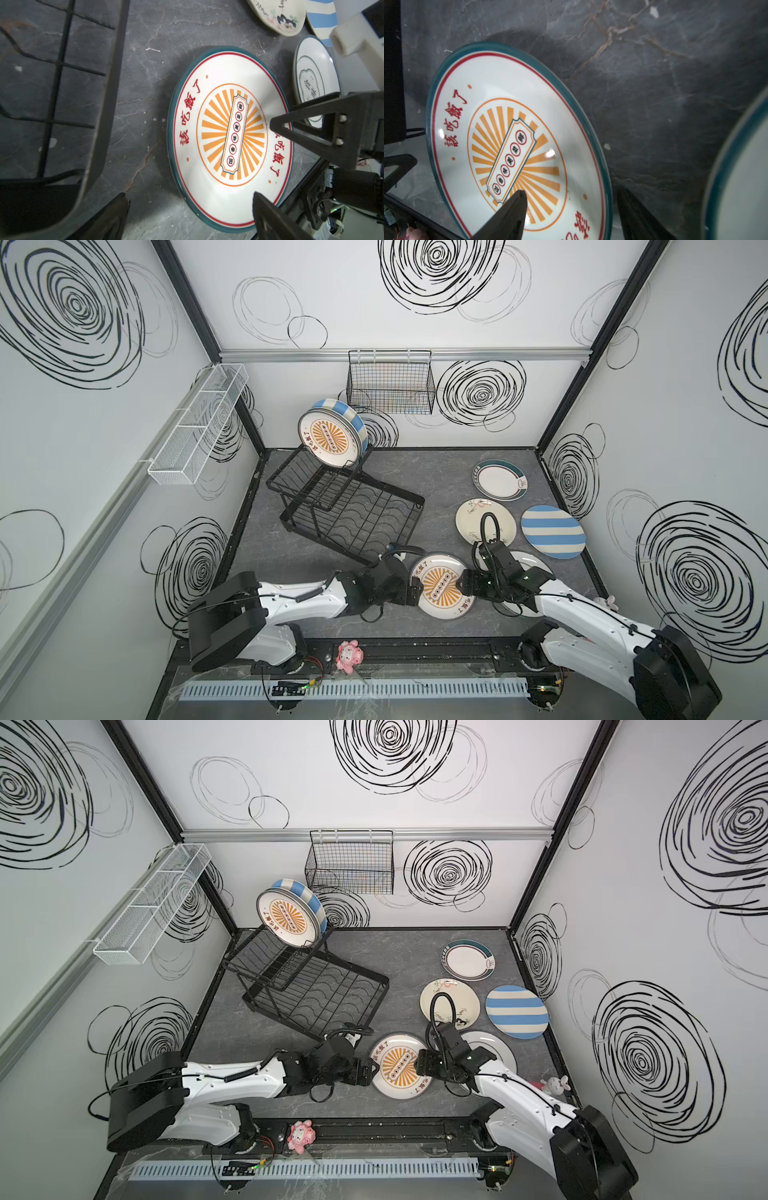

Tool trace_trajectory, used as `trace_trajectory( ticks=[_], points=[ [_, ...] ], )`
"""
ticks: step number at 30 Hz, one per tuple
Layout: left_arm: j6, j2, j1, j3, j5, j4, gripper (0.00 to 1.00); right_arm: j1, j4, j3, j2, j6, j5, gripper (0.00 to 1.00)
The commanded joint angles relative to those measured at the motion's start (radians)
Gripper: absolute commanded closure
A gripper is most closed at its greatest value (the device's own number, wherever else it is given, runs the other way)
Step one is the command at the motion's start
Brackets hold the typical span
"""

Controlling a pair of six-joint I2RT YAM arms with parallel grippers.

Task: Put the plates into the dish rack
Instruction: 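Push the sunburst plate with the left gripper toward the right gripper and pinch its rim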

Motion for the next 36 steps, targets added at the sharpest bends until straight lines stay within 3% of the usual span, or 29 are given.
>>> trace_trajectory(
  ticks=[1, 13, 24, 34, 36],
  points=[
    [0.032, 0.033, -0.005, 0.038, 0.01, 0.039, 0.04, -0.008, 0.029, -0.044, -0.006, 0.025, -0.042, 0.3],
    [0.074, 0.171, -0.011, 0.117, 0.084, 0.064, 0.04, -0.024, 0.056, -0.116, -0.079, 0.054, -0.042, 0.47],
    [0.094, 0.231, -0.015, 0.152, 0.138, 0.093, 0.04, -0.067, 0.075, -0.163, -0.144, 0.063, -0.065, 0.76],
    [0.093, 0.244, -0.018, 0.153, 0.164, 0.119, 0.04, -0.108, 0.033, -0.153, -0.332, 0.076, -0.056, 1.0],
    [0.091, 0.236, -0.017, 0.155, 0.166, 0.116, 0.04, -0.113, 0.015, -0.141, -0.383, 0.082, -0.032, 1.0]
  ],
)
